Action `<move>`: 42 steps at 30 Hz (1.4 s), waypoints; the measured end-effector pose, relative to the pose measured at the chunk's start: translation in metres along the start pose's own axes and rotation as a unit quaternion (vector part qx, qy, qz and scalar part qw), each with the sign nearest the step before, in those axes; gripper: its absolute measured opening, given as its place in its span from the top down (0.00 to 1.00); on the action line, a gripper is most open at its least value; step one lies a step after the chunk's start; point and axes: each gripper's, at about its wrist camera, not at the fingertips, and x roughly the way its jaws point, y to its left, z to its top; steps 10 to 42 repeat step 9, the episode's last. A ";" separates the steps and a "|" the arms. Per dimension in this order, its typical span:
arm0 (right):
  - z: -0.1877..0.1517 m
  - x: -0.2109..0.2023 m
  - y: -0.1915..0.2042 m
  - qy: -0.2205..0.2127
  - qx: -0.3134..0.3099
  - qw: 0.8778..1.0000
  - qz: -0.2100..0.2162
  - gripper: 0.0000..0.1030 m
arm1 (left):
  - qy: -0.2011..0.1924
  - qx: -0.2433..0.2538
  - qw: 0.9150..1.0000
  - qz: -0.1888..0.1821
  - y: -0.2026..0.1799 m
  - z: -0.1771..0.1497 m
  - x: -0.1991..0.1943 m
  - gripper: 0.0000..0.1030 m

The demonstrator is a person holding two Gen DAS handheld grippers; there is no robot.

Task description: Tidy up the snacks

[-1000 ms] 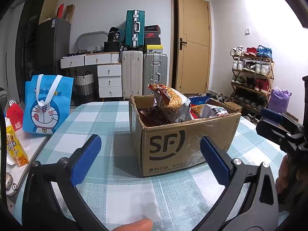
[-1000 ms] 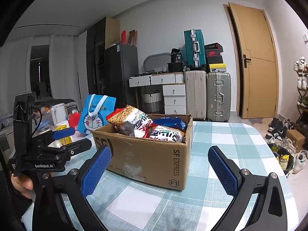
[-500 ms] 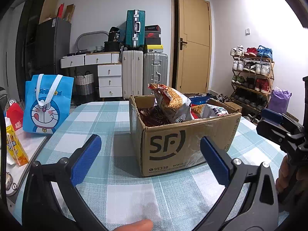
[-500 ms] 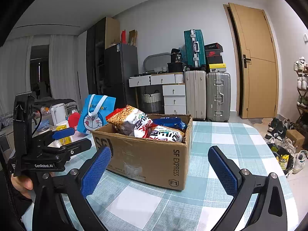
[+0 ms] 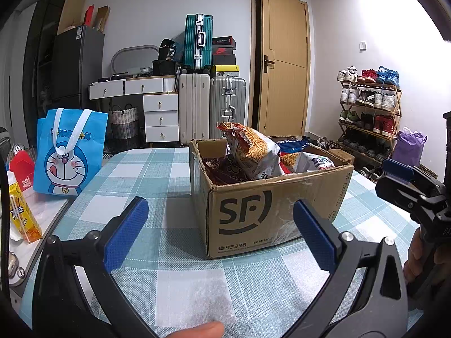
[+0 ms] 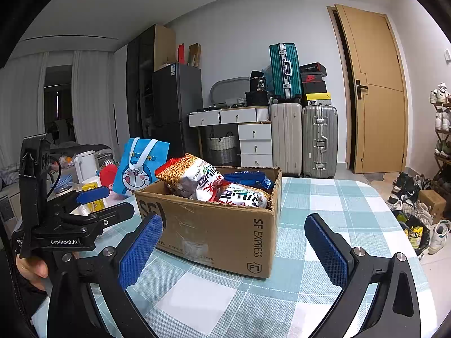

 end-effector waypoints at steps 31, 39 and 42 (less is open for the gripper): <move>0.000 0.000 0.000 0.000 0.000 1.000 0.000 0.00 | -0.003 0.002 1.000 0.000 0.000 -0.001 0.000 0.00; 0.000 0.000 0.000 0.000 0.000 1.000 0.000 0.00 | -0.003 0.002 1.000 0.000 0.000 -0.001 0.000 0.00; 0.000 0.000 0.000 0.000 0.000 1.000 0.000 0.00 | -0.003 0.002 1.000 0.000 0.000 -0.001 0.000 0.00</move>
